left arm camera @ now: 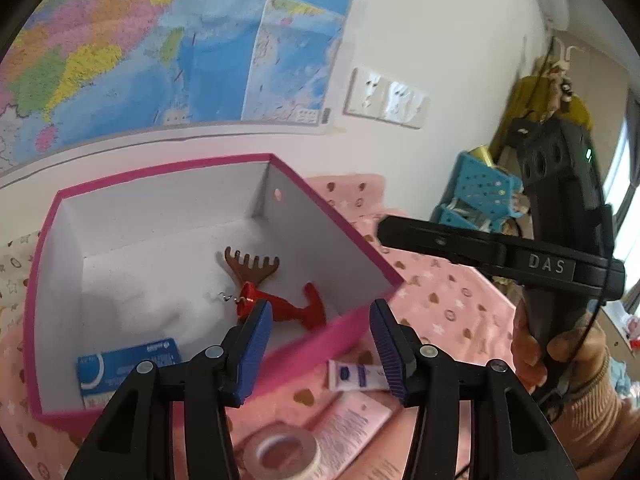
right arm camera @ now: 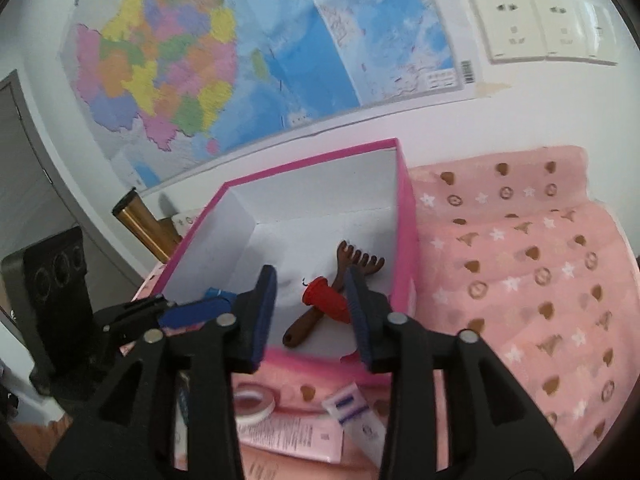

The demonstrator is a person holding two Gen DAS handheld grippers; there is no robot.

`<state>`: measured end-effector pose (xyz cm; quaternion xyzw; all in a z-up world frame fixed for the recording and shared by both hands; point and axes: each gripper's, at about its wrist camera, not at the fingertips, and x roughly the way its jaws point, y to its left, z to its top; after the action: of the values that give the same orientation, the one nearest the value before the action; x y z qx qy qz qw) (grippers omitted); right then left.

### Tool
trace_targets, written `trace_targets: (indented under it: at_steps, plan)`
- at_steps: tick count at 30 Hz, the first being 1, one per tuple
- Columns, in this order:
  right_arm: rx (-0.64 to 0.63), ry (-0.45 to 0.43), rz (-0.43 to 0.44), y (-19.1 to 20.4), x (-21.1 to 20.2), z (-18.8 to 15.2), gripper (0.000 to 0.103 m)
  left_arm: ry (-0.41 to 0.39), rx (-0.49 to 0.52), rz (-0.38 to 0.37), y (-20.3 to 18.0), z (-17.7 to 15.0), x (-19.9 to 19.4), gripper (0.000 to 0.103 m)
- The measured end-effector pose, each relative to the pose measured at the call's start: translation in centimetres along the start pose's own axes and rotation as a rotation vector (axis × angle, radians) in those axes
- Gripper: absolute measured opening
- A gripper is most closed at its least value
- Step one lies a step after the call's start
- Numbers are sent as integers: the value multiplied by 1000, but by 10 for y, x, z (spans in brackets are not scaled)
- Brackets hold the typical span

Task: Organize rigid objects
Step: 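Lower the red stand into the magenta box and open the right gripper, then grasp the white tube by its black cap with the right gripper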

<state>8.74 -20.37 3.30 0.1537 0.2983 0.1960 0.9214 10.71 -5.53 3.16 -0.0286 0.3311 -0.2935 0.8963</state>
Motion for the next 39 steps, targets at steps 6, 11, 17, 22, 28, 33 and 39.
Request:
trace_targets:
  at_steps: [6, 11, 17, 22, 28, 33, 39]
  plan:
    - [53, 26, 0, -22, -29, -46, 47, 7, 20, -6, -7, -18, -8, 53]
    - [120, 99, -40, -45, -30, -85, 47, 62, 20, -20, -14, -34, 7, 53]
    - [145, 160, -71, -58, -21, -112, 47, 132, 30, -32, -25, -51, 26, 53]
    - [149, 186, -81, -60, -16, -129, 47, 177, 30, -39, -31, -57, 43, 53]
    - [146, 184, -74, -61, -12, -135, 47, 221, 7, -30, -34, -63, 59, 53]
    - [112, 183, -78, -56, -8, -134, 47, 237, -7, -25, -34, -62, 66, 53]
    - [88, 190, -77, -57, -3, -132, 32, 263, -37, -29, -31, -64, 75, 53]
